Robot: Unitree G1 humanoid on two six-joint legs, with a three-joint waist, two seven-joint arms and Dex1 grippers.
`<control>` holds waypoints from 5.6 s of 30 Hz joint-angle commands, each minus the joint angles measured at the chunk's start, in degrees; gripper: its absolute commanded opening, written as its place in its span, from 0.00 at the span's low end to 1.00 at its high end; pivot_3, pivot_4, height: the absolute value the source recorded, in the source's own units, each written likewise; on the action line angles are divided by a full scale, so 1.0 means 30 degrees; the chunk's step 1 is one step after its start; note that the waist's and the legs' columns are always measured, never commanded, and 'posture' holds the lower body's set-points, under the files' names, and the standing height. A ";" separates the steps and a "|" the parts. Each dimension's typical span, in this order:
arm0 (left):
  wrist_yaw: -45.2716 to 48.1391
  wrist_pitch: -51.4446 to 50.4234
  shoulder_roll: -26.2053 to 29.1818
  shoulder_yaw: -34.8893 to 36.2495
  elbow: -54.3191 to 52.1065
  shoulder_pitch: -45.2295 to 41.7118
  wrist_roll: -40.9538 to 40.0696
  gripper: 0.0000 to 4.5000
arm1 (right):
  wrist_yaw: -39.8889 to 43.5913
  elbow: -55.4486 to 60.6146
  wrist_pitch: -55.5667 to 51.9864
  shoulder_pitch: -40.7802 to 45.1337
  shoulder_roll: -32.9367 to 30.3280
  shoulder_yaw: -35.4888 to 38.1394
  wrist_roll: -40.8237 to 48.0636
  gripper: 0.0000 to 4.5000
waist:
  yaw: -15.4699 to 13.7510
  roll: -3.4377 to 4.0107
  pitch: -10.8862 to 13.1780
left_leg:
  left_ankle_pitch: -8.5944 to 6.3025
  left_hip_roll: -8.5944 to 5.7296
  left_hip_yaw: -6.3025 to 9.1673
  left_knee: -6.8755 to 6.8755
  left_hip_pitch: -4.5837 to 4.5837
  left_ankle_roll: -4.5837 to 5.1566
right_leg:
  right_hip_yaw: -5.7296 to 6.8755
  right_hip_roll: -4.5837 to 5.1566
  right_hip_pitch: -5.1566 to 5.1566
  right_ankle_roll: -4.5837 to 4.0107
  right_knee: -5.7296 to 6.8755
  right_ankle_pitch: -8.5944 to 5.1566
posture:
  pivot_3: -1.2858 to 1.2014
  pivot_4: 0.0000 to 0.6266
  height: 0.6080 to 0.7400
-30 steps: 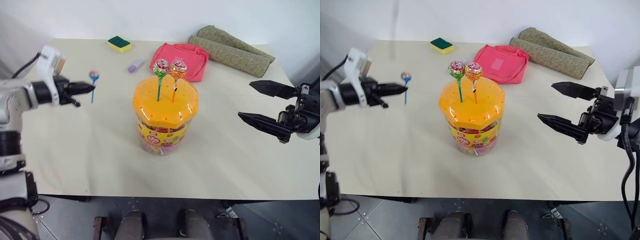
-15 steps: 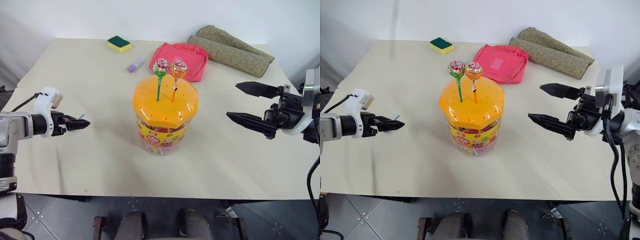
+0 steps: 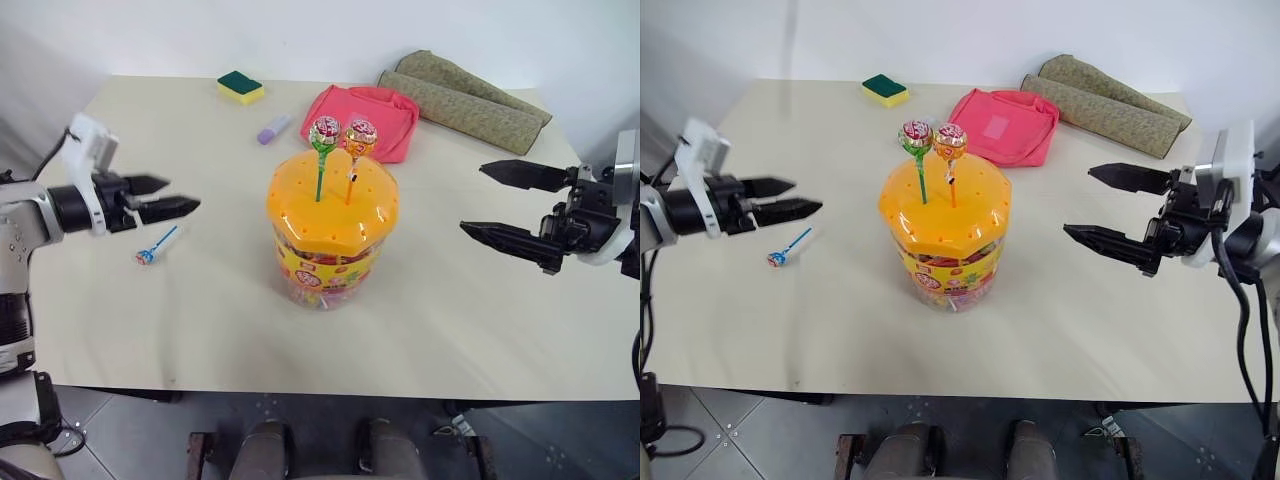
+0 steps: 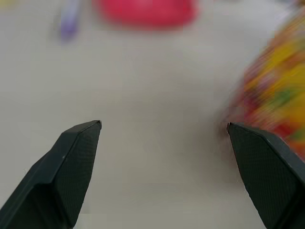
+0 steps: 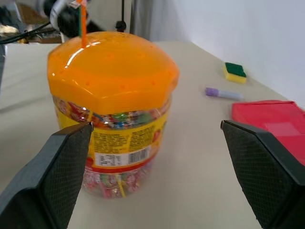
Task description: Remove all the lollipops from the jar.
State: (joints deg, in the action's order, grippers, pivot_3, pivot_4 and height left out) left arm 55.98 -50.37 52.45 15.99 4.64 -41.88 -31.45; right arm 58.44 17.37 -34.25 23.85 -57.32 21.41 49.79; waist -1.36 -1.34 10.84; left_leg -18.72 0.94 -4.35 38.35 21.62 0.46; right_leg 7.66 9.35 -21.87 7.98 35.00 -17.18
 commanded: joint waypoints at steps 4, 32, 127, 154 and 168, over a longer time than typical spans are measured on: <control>0.2914 0.2755 -0.1133 0.1622 -0.0250 -0.0108 -0.2598 1.00 | -0.1620 0.2359 -0.1980 0.1624 -0.0650 -0.0052 0.1603 1.00 | 0.0082 0.0009 0.0007 | 0.0001 0.0007 -0.0014 -0.0003 0.0001 -0.0001 | -0.0004 -0.0008 -0.0015 0.0000 0.0005 0.0000 | 0.52 0.24 1.00; 1.0061 0.4016 -0.0248 0.0892 0.0193 0.0886 -0.5034 1.00 | -0.0525 0.0213 -0.3094 1.0485 0.5544 -0.7863 0.0178 0.58 | 0.0484 0.0010 0.0008 | -0.0009 0.0013 -0.0002 0.0229 0.0259 0.0017 | -0.0018 -0.0006 -0.0250 -0.0002 0.0182 0.0000 | 0.52 0.24 1.00; 1.0272 0.8654 -0.0251 0.1300 0.2014 0.1865 -0.4457 1.00 | 0.2044 -0.5187 -0.2962 1.4705 0.9608 -1.0095 -0.3569 0.91 | 0.0981 0.0137 0.0081 | -0.0029 0.0014 -0.0040 0.0246 0.0267 0.0044 | -0.0027 0.0002 -0.0293 -0.0003 0.0233 -0.0001 | 0.52 0.24 1.00; 1.0924 0.7534 -0.0402 0.1282 0.1089 0.1451 -0.5450 1.00 | 0.0199 -0.9038 -0.2389 1.6767 0.6653 -0.5922 -0.5817 0.00 | 0.0949 0.0135 0.0081 | -0.0031 -0.0002 -0.0029 0.0243 0.0274 0.0044 | -0.0030 0.0020 -0.0294 -0.0003 0.0239 -0.0001 | 0.52 0.24 1.00; 1.1671 0.7172 0.0084 -0.0847 0.1226 -0.0264 -0.5064 1.00 | -0.2462 -1.1119 -0.5275 0.2974 -0.1800 -0.1235 -0.8245 0.00 | 0.0946 0.0137 0.0081 | -0.0037 -0.0002 -0.0094 0.0222 0.0261 0.0057 | -0.0055 0.0028 -0.0284 -0.0002 0.0196 -0.0001 | 0.52 0.24 1.00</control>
State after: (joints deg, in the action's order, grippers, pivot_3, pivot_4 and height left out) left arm 86.04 -29.52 51.67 13.21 9.00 -41.92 -46.87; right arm 52.27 -15.15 -51.13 33.08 -61.60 15.23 25.75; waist 1.48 -0.93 11.09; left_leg -18.83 0.94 -4.65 39.02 22.39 0.63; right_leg 7.46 9.44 -22.73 7.97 35.59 -17.18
